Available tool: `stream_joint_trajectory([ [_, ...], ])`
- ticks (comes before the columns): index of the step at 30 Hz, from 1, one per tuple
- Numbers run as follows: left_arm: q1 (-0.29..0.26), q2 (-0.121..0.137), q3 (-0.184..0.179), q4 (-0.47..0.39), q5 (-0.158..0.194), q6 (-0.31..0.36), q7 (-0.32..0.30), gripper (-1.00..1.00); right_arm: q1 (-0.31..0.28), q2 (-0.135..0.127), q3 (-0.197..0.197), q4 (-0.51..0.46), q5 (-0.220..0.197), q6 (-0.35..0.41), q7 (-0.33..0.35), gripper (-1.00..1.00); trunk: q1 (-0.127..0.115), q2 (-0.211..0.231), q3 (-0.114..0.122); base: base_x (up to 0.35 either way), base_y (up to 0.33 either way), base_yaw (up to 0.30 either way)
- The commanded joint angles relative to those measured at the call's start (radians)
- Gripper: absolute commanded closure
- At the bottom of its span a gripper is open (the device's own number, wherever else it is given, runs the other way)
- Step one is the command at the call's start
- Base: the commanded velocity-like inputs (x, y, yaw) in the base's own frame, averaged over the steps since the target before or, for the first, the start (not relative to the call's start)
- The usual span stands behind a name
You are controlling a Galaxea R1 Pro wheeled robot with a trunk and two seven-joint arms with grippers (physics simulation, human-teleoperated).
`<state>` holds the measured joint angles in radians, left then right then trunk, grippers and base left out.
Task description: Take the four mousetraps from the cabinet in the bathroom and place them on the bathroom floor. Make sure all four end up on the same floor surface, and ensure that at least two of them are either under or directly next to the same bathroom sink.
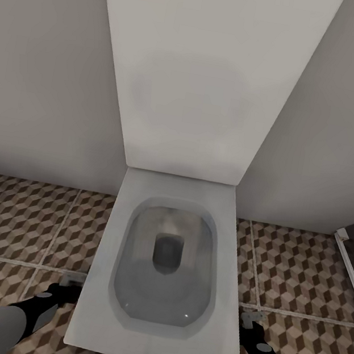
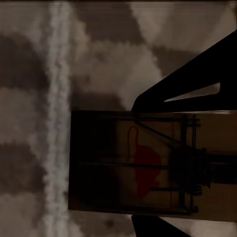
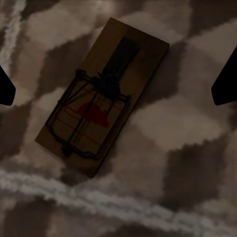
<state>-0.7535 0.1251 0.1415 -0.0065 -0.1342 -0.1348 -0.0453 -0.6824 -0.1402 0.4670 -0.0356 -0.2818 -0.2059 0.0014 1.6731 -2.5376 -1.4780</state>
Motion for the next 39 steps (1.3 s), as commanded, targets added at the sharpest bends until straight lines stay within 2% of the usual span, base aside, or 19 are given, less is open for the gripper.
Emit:
stream_joint_trajectory([
  [1,0.0,-0.002,0.009,0.001,-0.014,-0.003,-0.002,1.0,0.0,0.0,0.009,0.0,-0.01,-0.003,0.0,-1.0,0.0,0.0,-0.001,0.0,0.0,0.0],
  [38,0.005,-0.01,0.009,0.0,-0.013,-0.002,-0.002,1.0,0.0,-0.001,0.009,0.0,-0.01,-0.003,0.0,-1.0,0.0,0.0,-0.001,0.0,0.0,0.0],
  [39,0.004,-0.01,0.009,0.0,-0.013,-0.002,-0.002,-1.0,0.0,-0.001,0.009,0.0,-0.01,-0.003,0.0,-1.0,0.0,0.0,-0.001,0.0,0.0,0.0],
])
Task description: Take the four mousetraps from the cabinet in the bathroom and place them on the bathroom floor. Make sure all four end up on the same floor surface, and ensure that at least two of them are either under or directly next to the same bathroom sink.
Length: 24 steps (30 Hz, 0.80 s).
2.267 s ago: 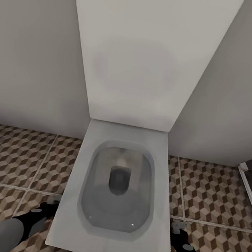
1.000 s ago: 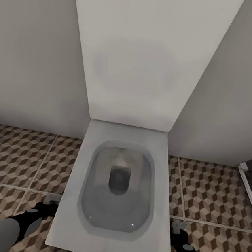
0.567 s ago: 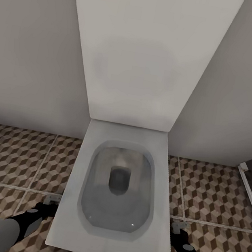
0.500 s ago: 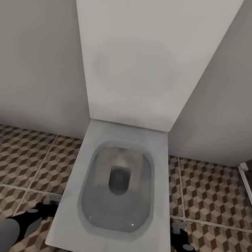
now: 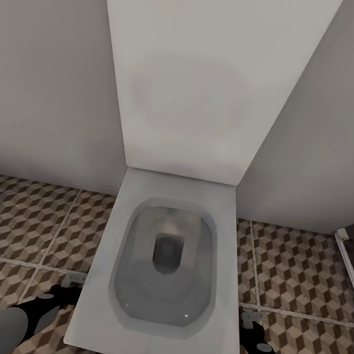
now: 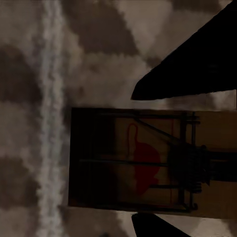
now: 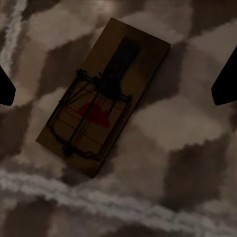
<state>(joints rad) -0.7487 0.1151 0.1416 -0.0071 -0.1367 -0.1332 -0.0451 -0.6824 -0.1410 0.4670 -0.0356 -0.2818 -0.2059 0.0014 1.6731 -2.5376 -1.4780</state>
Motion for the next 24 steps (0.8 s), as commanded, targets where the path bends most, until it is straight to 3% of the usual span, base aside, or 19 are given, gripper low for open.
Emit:
stream_joint_trajectory([
  [1,-0.001,0.0,0.009,0.001,-0.011,-0.003,-0.002,-1.0,0.0,0.0,0.008,0.0,-0.01,-0.003,0.0,-1.0,0.0,0.0,-0.001,0.0,0.0,0.0],
  [24,0.0,-0.005,0.009,0.002,-0.014,-0.005,-0.002,-1.0,0.0,0.0,0.008,0.0,-0.01,-0.003,0.0,-1.0,0.0,0.0,-0.001,0.0,0.0,0.0],
])
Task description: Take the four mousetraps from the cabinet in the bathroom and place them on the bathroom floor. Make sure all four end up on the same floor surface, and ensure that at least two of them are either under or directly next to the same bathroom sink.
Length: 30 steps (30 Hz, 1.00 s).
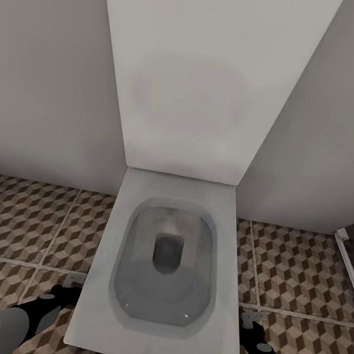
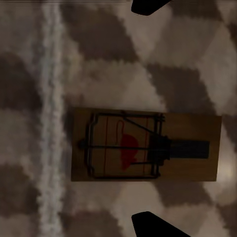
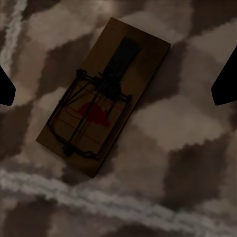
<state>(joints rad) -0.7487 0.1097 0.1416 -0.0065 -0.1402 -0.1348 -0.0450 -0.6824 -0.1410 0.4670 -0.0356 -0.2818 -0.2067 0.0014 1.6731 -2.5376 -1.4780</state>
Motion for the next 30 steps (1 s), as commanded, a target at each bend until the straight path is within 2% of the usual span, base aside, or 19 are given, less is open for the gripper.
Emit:
stream_joint_trajectory([
  [1,0.0,0.0,0.009,0.001,-0.011,-0.004,-0.003,-1.0,0.0,0.0,0.008,0.0,-0.01,-0.003,0.0,-1.0,0.0,0.0,-0.001,0.0,0.0,0.0],
  [30,0.0,-0.009,0.009,0.0,-0.018,-0.015,-0.003,-1.0,0.0,-0.001,0.008,0.0,-0.008,-0.003,0.0,-1.0,0.0,0.0,-0.001,0.0,0.0,0.0],
])
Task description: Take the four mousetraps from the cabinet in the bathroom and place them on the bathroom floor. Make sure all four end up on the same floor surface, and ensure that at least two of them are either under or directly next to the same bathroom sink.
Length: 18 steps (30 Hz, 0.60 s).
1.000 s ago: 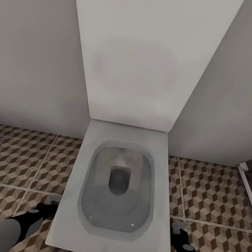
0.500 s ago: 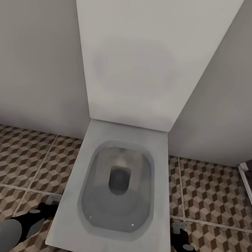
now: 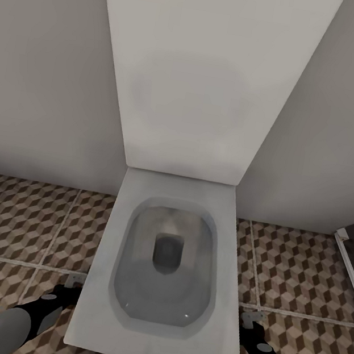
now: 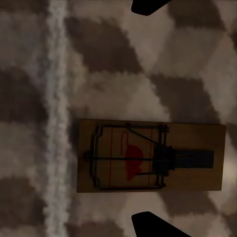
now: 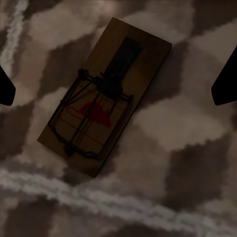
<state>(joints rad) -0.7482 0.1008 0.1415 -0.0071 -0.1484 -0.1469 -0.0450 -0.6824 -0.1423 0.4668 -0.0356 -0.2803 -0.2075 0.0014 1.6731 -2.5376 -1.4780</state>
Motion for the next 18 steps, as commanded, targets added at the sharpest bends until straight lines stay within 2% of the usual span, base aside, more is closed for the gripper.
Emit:
stream_joint_trajectory([
  [1,-0.001,0.0,0.009,0.001,-0.01,-0.003,-0.003,-1.0,0.0,0.0,0.009,0.0,-0.01,-0.003,0.0,-1.0,0.0,0.0,-0.001,0.0,0.0,0.0],
  [11,0.0,0.0,0.009,0.001,0.002,-0.002,0.0,-1.0,0.0,0.0,0.009,0.0,-0.01,-0.003,0.0,-1.0,0.0,0.0,-0.001,-0.01,0.0,0.0],
  [18,-0.001,0.002,0.009,0.001,0.005,0.001,0.002,-1.0,0.0,0.0,0.009,0.0,-0.01,-0.003,0.0,-1.0,0.0,0.0,-0.001,-0.165,0.0,0.0],
])
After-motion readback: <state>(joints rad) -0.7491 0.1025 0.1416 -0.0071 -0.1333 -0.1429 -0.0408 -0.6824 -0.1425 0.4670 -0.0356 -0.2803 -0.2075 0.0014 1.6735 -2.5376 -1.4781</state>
